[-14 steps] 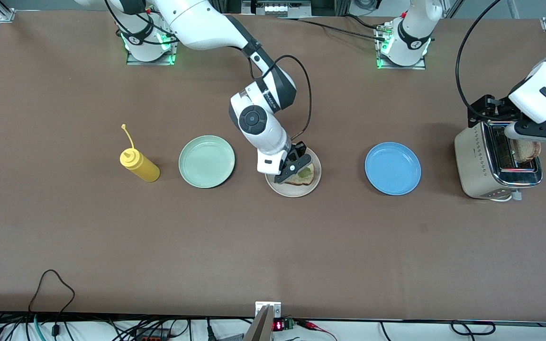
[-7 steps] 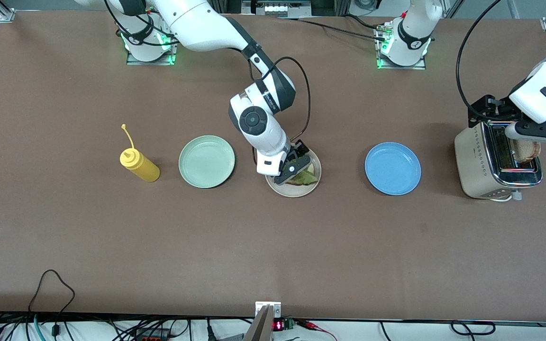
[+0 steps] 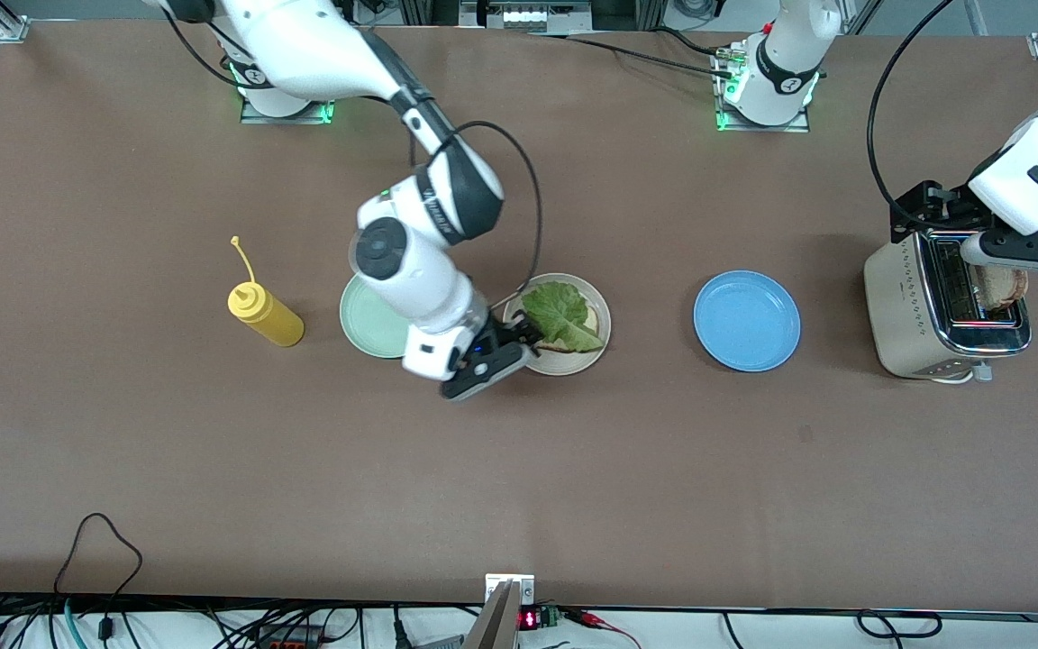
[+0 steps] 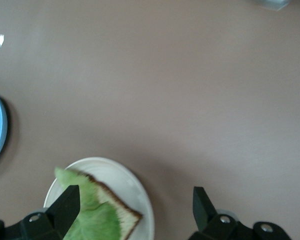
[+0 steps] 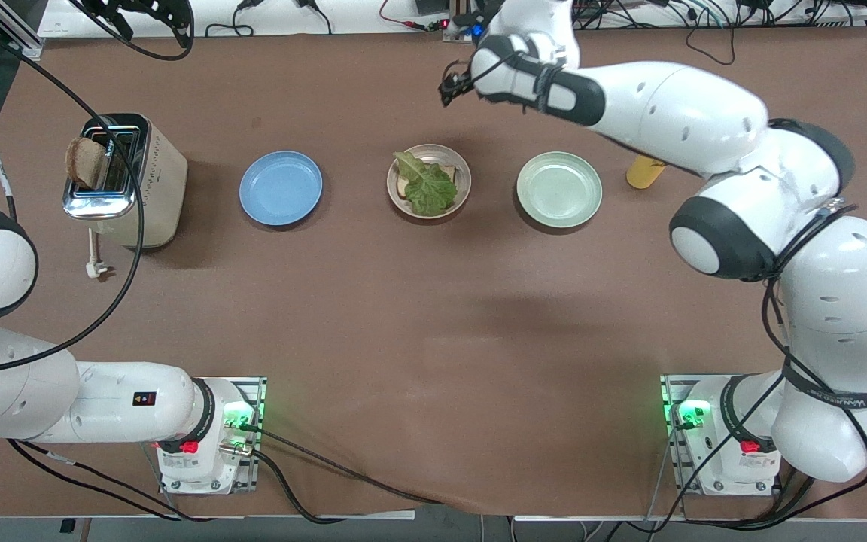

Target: Make sandwich in beige plate with both arms

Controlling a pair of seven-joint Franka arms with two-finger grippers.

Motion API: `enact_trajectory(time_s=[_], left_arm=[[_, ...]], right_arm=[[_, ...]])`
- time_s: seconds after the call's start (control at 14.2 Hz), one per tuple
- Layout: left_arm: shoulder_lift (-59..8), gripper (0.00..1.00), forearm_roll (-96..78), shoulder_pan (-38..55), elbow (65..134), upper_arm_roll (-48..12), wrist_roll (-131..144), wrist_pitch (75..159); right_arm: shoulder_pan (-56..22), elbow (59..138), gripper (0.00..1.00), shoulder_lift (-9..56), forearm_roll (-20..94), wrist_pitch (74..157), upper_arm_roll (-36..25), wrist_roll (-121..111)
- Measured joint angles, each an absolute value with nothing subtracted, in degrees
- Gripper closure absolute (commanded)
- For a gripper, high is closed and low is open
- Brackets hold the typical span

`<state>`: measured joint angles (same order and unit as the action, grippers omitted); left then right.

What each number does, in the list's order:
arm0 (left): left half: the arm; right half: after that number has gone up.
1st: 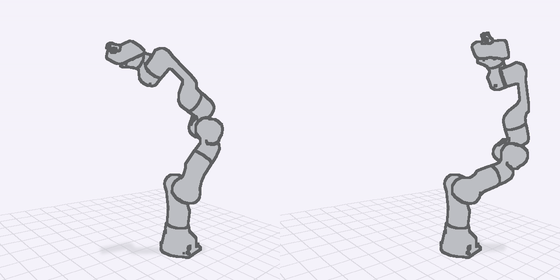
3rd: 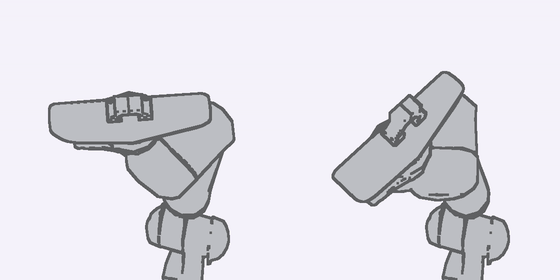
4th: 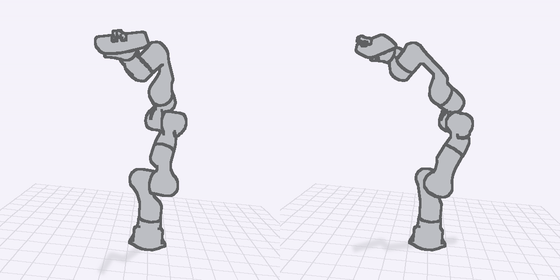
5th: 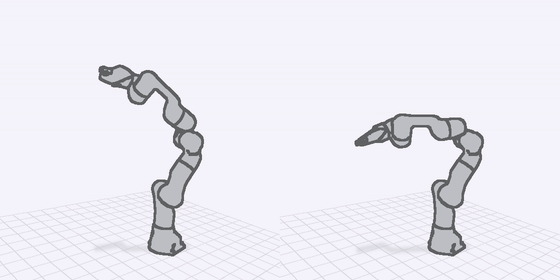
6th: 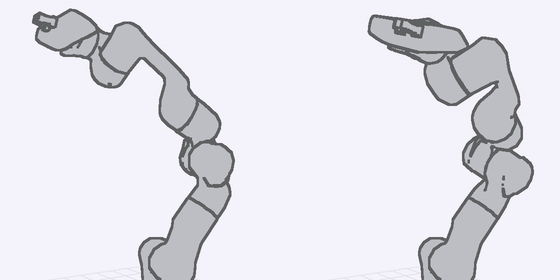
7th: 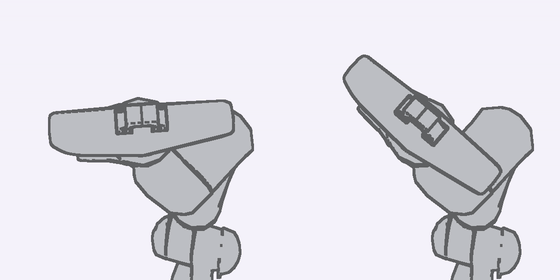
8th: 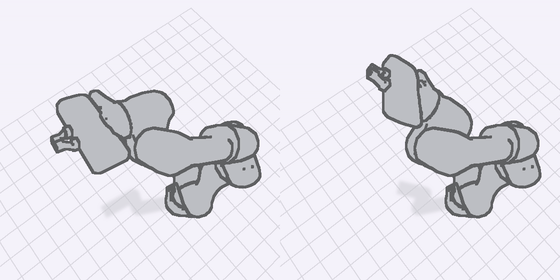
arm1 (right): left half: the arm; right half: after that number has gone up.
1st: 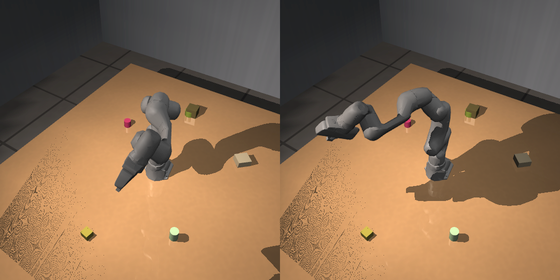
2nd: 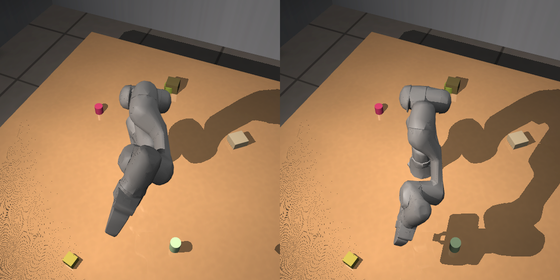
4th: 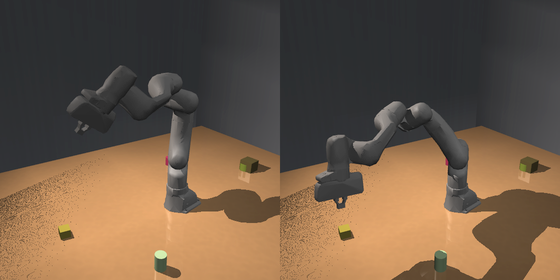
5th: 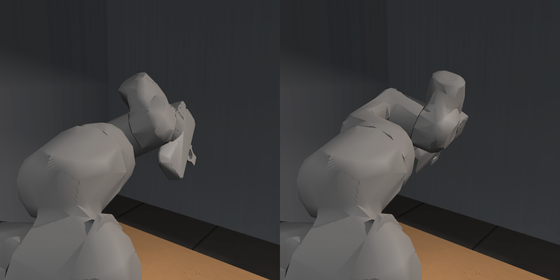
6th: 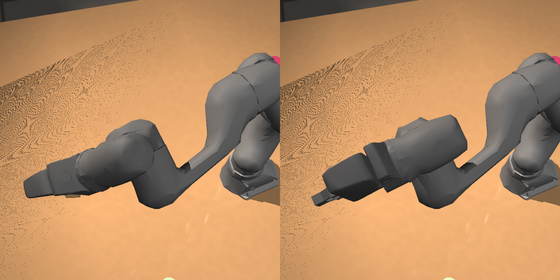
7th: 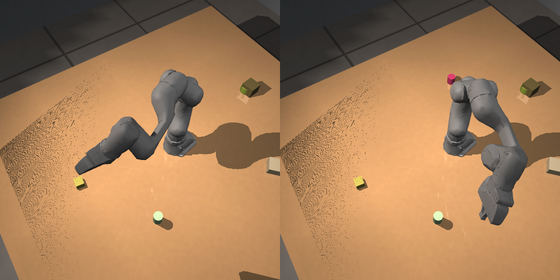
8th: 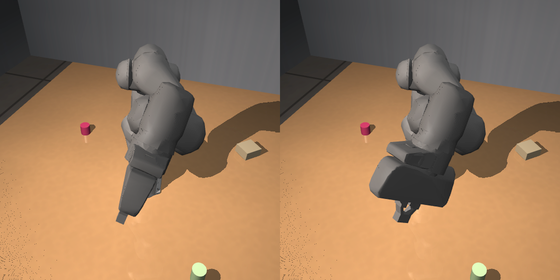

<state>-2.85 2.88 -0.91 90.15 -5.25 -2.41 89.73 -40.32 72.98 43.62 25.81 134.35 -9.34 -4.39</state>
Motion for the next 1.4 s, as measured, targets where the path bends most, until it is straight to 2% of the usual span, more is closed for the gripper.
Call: enact_trajectory(time_s=[0.28,0.84,1.19,1.4], left_arm=[[-4.0,0.00,2.9,-1.0,90.4,-5.2,-2.4,85.9],[-6.9,0.00,2.9,-2.7,88.7,-4.1,-2.4,85.2],[-13.2,0.00,5.7,-10.9,84.5,-3.7,-4.8,87.6],[-15.7,0.00,10.6,-13.4,84.3,-3.7,-8.7,89.5]], right_arm=[[-30.9,73.1,0.00,39.4,24.1,127.0,-5.8,-4.5],[-15.3,74.5,0.00,30.5,14.2,110.3,-2.9,-4.7],[-4.7,77.7,0.00,21.9,2.6,106.1,5.9,-4.4],[0.3,81.1,0.00,16.1,1.7,102.9,7.0,-4.4]])
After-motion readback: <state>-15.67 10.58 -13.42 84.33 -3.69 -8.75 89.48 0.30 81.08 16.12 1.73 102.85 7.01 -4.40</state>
